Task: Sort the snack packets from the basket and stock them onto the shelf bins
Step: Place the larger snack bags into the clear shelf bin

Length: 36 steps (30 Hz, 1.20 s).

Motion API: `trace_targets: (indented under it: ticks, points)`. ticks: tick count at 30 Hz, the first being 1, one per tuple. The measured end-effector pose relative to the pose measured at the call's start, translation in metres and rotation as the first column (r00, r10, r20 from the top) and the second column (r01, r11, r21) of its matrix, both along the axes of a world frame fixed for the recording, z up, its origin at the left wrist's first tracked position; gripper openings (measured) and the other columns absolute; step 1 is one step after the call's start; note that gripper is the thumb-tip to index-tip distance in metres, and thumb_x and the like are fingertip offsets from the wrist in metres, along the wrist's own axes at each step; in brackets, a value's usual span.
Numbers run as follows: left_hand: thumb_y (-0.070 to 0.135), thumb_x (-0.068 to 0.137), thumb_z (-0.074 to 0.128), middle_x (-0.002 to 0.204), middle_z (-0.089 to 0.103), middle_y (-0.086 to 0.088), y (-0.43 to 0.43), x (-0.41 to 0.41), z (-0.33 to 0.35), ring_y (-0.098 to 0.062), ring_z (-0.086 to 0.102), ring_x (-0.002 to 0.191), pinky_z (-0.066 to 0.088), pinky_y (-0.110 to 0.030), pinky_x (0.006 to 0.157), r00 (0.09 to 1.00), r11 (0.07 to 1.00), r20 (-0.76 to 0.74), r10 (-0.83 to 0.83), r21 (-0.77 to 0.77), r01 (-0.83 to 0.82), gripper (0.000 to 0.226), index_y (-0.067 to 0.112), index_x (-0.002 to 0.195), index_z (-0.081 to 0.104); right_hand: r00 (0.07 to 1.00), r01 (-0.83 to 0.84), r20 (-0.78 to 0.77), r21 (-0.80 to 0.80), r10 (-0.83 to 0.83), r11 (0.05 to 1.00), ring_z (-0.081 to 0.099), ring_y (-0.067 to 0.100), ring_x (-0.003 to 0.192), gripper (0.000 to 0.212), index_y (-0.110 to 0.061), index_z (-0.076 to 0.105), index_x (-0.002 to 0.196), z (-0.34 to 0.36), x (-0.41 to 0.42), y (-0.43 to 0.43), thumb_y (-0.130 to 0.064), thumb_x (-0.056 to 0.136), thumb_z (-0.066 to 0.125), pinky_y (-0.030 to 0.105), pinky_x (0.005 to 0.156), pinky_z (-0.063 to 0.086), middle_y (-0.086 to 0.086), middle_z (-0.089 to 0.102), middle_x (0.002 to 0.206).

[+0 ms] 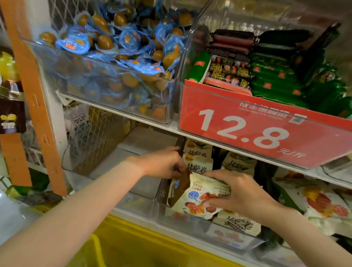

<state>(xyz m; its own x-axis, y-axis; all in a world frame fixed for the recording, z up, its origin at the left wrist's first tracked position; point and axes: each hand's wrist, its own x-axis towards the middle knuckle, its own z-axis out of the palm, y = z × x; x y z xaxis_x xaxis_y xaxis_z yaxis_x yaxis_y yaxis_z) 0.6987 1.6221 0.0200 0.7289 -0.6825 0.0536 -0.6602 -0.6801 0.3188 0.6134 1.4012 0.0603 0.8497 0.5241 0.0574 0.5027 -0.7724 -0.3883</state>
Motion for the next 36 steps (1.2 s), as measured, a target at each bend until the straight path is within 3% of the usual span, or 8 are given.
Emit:
trace_targets:
  ticks: [6,10,15,23,27,29,33,36]
  points:
    - [0.021,0.089,0.057,0.104,0.065,0.000,-0.004,-0.003,-0.003,-0.021,0.048,0.114,0.036,-0.041,0.103,0.995,0.994,0.014,0.101,-0.030,-0.101,0.011,0.022,0.089,0.068,0.998,-0.059,0.021,-0.008,0.060,0.998,0.054,-0.010,0.090,0.078,-0.035,0.048,0.130,0.004,-0.009,-0.001,-0.073,0.063,0.051,0.006,0.073,0.046,-0.032,0.052,0.103]
    - [0.019,0.091,0.053,0.089,0.060,0.006,-0.005,-0.013,-0.005,-0.013,0.055,0.088,0.045,-0.034,0.082,0.981,0.954,0.087,0.173,-0.261,-0.145,0.011,0.021,0.082,0.060,0.998,-0.058,0.040,0.000,0.058,0.998,0.061,-0.007,0.083,0.064,-0.035,0.043,0.128,0.007,-0.009,0.000,-0.066,0.072,0.053,0.015,0.062,0.051,-0.024,0.058,0.096]
    - [0.016,0.089,0.059,0.084,0.060,0.010,-0.008,-0.010,0.014,-0.001,0.054,0.078,0.039,-0.010,0.074,0.958,0.747,0.049,0.282,-0.638,-0.187,0.008,0.012,0.088,0.066,0.998,0.049,0.037,-0.095,-0.046,0.994,0.061,0.001,0.084,0.057,-0.038,0.036,0.134,0.000,0.007,0.009,-0.055,0.083,0.056,0.014,0.061,0.045,-0.013,0.062,0.108]
    - [0.011,0.090,0.056,0.082,0.057,0.012,-0.001,-0.010,0.026,0.009,0.050,0.077,0.034,-0.003,0.071,0.994,0.861,-0.029,0.108,-0.497,-0.108,0.013,0.020,0.082,0.059,0.989,0.095,0.144,-0.366,-0.044,0.926,0.058,0.021,0.107,0.056,-0.031,0.034,0.138,-0.014,0.025,0.029,-0.057,0.089,0.044,0.031,0.077,0.044,-0.002,0.058,0.126]
    - [0.014,0.090,0.058,0.083,0.062,0.006,-0.006,-0.010,0.028,-0.001,0.052,0.077,0.035,-0.008,0.071,0.996,0.905,-0.037,0.083,-0.416,-0.091,0.009,0.012,0.085,0.064,0.966,0.056,0.243,-0.532,0.089,0.845,0.055,0.024,0.110,0.052,-0.027,0.037,0.135,-0.021,0.027,0.040,-0.055,0.091,0.041,0.036,0.077,0.045,0.000,0.057,0.123]
    - [0.016,0.090,0.059,0.086,0.065,0.003,-0.009,-0.012,0.027,-0.007,0.055,0.079,0.038,-0.015,0.073,0.995,0.919,-0.073,0.074,-0.382,-0.097,0.009,0.012,0.085,0.065,0.986,-0.013,0.135,-0.541,0.102,0.841,0.053,0.024,0.111,0.046,-0.022,0.040,0.132,-0.035,0.022,0.047,-0.048,0.094,0.043,0.034,0.078,0.042,0.002,0.057,0.122]
    - [0.018,0.090,0.059,0.084,0.060,0.014,-0.004,-0.023,0.021,0.007,0.051,0.077,0.034,-0.009,0.069,0.988,0.864,-0.081,0.131,-0.480,-0.154,0.006,0.017,0.089,0.065,0.993,0.044,-0.099,-0.198,-0.065,0.979,0.053,0.011,0.113,0.049,-0.031,0.048,0.130,-0.043,0.011,0.037,-0.055,0.087,0.048,0.023,0.085,0.043,-0.013,0.055,0.125]
    - [0.020,0.091,0.056,0.108,0.053,0.008,-0.001,-0.037,0.006,0.001,0.046,0.098,0.035,-0.012,0.083,0.950,0.756,-0.065,0.304,-0.590,-0.282,0.022,0.014,0.112,0.059,0.917,0.223,0.272,0.255,-0.291,0.941,0.055,0.011,0.109,0.050,-0.023,0.051,0.124,-0.031,0.013,0.026,-0.050,0.081,0.055,0.025,0.094,0.045,-0.009,0.058,0.114]
